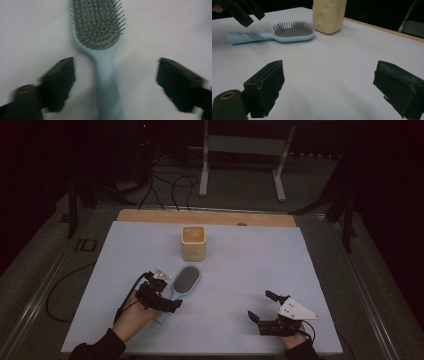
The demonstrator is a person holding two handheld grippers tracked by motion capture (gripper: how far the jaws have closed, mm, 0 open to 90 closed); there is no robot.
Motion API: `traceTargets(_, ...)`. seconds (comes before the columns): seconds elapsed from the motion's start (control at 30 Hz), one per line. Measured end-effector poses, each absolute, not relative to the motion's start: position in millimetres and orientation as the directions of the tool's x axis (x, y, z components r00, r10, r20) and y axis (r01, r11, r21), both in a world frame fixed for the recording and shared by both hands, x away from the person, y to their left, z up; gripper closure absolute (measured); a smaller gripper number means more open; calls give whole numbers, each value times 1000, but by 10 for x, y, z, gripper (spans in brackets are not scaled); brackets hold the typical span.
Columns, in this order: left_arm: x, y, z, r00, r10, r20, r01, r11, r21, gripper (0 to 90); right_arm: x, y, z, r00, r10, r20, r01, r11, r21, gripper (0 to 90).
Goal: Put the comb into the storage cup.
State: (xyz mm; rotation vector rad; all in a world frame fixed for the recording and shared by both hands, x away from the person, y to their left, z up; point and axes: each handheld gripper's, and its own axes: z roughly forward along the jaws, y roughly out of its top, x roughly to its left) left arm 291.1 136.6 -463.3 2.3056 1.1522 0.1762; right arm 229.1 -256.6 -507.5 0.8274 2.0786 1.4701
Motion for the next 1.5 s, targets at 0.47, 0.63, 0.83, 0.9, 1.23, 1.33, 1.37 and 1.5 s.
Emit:
traceTargets(0.47,2998,1332,-4780,629,767,-128,724,-518,457,0,2291,-2559,-5077,-713,701,-23,211,245,946,93)
traceTargets(0.63,3033,1282,-4812,585,803,-110,753,-489,440,0,2294,-2559,-5078,-711,702,-22,212,244,946,92)
traceTargets(0.83,3114,1239,-4808,568,809,-151,782,-474,404,22,2292,-2556,-5079,-710,704,-23,214,246,945,92)
traceTargets(0.9,3137,1225,-4807,571,809,-143,782,-482,395,26,2291,-2554,-5080,-712,702,-24,211,246,946,92)
traceTargets(1.23,3217,1133,-4793,566,818,-106,798,-510,320,190,2292,-2552,-5081,-710,704,-26,211,248,946,93)
traceTargets(1.33,3233,1097,-4813,564,822,-84,804,-522,286,267,2297,-2557,-5078,-708,706,-25,209,243,947,92)
traceTargets(1.37,3239,1090,-4818,563,823,-76,805,-525,278,291,2295,-2556,-5080,-709,705,-24,210,244,947,92)
traceTargets(1.5,3278,1062,-4866,562,824,-73,813,-534,232,388,2298,-2555,-5079,-708,705,-26,209,245,947,92)
